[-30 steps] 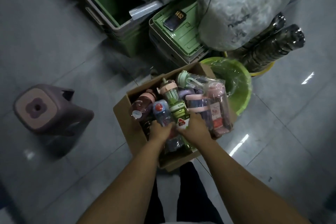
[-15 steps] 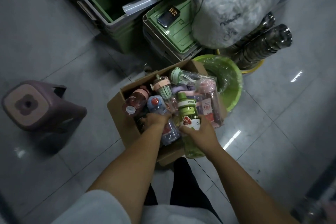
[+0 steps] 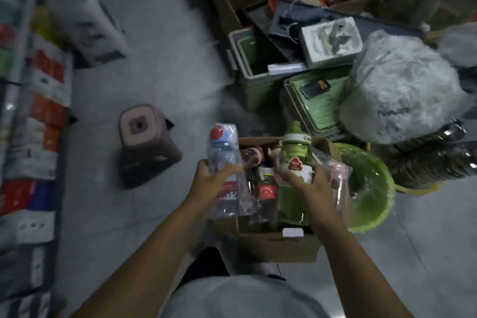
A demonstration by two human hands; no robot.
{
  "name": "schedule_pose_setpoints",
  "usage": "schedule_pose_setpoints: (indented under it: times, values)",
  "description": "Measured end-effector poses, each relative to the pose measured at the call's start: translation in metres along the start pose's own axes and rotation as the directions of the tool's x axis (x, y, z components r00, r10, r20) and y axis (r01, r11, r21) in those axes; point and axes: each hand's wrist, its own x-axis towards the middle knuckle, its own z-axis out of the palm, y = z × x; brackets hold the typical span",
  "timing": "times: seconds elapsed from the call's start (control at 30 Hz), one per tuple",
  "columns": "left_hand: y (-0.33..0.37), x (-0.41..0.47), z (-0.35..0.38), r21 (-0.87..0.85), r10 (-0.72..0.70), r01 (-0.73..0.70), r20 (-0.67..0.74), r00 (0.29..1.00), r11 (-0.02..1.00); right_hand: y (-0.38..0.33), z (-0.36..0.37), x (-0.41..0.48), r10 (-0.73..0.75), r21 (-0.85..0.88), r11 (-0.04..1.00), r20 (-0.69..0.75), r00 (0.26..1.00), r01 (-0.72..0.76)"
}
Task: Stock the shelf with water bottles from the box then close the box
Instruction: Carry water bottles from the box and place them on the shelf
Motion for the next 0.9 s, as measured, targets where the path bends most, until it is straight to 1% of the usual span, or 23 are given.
schedule_pose_setpoints:
  times: [0.07,0.13,0.2,0.27,0.33,0.4,0.5,0.57,0.67,0.77,0.9]
  values:
    - [0.000,-0.038,-0.034,-0.126,0.078,-0.095,-0.134,0.988,0.987,-0.026,0.021,-0.007,-0.070,0.008,0.998,0.145,0.987,0.069]
    - [-0.007,-0.078,-0.066,-0.194,0.125,-0.186,-0.290,0.949,0.963,-0.048,0.049,-0.017,-0.130,0.002,0.991,0.253,0.959,0.133]
    - [-0.022,-0.117,-0.099,-0.222,0.157,-0.285,-0.461,0.874,0.933,-0.065,0.085,-0.037,-0.158,-0.012,0.984,0.372,0.915,0.175]
    - [-0.040,-0.162,-0.133,-0.239,0.149,-0.351,-0.595,0.790,0.906,-0.073,0.124,-0.065,-0.194,-0.031,0.970,0.502,0.843,0.242]
    - [-0.063,-0.213,-0.169,-0.264,0.121,-0.418,-0.706,0.698,0.870,-0.078,0.166,-0.105,-0.224,-0.047,0.945,0.629,0.745,0.324]
    - [-0.089,-0.265,-0.205,-0.269,0.098,-0.483,-0.787,0.609,0.833,-0.078,0.206,-0.156,-0.242,-0.049,0.910,0.741,0.626,0.411]
    - [-0.133,-0.347,-0.250,-0.232,0.058,-0.587,-0.900,0.432,0.776,-0.066,0.266,-0.244,-0.221,-0.025,0.870,0.873,0.436,0.493]
    - [-0.165,-0.399,-0.278,-0.218,0.005,-0.644,-0.945,0.327,0.733,-0.047,0.303,-0.308,-0.177,-0.010,0.853,0.935,0.306,0.522]
    - [-0.220,-0.479,-0.322,-0.195,-0.088,-0.698,-0.978,0.187,0.689,-0.009,0.354,-0.413,-0.156,0.061,0.833,0.980,0.128,0.550]
    - [-0.278,-0.563,-0.368,-0.153,-0.156,-0.716,-0.986,0.062,0.681,0.034,0.393,-0.524,-0.146,0.136,0.796,0.989,-0.030,0.590]
    - [-0.341,-0.683,-0.422,-0.095,-0.221,-0.730,-0.972,-0.078,0.677,0.090,0.435,-0.672,-0.106,0.208,0.789,0.973,-0.205,0.578]
